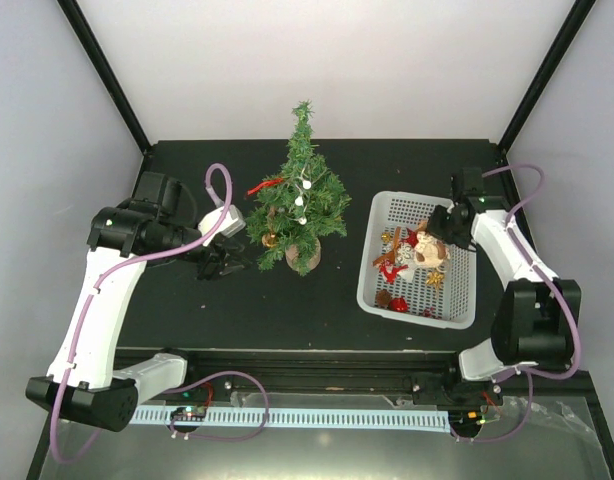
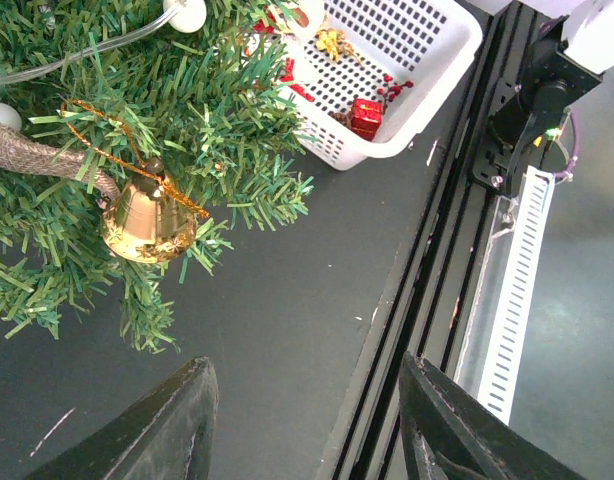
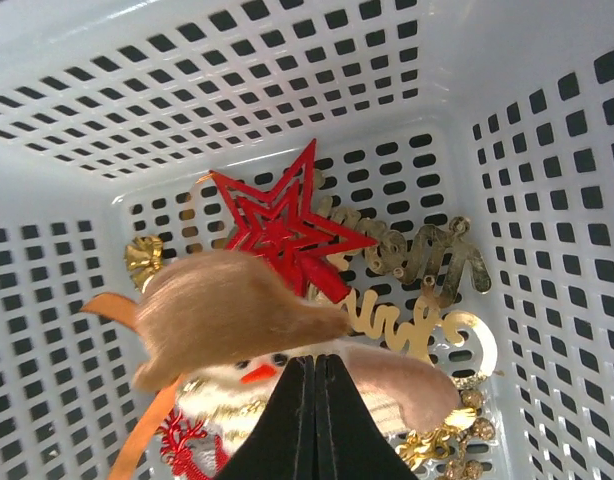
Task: Decorate the small christmas tree
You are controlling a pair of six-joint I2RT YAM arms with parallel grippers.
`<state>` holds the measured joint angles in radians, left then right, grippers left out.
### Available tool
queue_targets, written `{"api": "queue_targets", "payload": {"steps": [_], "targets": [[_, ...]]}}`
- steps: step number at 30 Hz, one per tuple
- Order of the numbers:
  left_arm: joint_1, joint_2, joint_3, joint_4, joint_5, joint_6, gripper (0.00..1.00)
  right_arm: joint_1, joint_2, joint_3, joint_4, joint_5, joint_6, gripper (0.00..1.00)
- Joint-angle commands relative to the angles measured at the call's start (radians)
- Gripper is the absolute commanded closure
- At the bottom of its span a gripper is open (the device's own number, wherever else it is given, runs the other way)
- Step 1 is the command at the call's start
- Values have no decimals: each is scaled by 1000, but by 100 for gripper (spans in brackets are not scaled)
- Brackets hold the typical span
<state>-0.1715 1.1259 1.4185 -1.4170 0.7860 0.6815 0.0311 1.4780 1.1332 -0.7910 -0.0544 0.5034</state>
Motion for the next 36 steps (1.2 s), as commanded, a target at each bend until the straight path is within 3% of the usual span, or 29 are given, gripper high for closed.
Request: {"api": "queue_targets", "payload": {"steps": [1,5,8,9,17,23,36], "targets": [[4,-9,-2,8,6,19,49,-8,63,41,8,42,0,98],[3,-17,-10,5,4,19,49,-11,100,48,1,62,0,88],[4,-19,-10,1,1,20,49,-12,97,36,-17,68,-8,53],[4,-19,-13,1,0,21,49,-12,82,28,-21,75,-9,48],[4,-9,-19,-5,-1,31,49,50,-97,-123,-13,20,-42,50],[4,6,-12,-12,2,35,48,131,-82,-176,-11,-98,-54,52],[4,-7,-10,-9,1,29,48,131,-51,-206,-121,218,95,48]]}}
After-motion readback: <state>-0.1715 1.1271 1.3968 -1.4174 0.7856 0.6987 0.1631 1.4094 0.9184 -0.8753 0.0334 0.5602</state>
